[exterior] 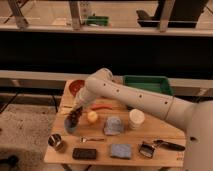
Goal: Place grapes in plastic cup
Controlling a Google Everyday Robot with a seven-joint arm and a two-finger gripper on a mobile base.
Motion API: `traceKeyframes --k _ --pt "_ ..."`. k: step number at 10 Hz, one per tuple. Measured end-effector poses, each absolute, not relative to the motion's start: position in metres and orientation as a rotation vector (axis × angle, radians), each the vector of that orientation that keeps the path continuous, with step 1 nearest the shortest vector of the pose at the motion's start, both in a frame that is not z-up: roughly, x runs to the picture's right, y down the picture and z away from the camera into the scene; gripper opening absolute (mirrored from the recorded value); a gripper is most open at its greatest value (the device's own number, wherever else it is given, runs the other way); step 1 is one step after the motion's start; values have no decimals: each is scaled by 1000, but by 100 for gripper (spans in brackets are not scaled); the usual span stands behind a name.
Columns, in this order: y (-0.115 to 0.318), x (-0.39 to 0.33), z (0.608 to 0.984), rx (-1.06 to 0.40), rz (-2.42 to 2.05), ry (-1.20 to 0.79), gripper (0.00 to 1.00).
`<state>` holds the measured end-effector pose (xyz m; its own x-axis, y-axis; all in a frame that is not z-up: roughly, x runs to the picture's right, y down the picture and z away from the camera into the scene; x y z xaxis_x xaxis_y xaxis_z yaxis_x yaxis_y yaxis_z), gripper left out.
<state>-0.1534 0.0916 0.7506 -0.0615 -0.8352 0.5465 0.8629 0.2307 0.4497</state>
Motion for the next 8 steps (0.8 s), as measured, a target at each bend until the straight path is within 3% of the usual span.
traceKeyframes --k 8 --pt "105 -188 720 11 -1421 -820 0"
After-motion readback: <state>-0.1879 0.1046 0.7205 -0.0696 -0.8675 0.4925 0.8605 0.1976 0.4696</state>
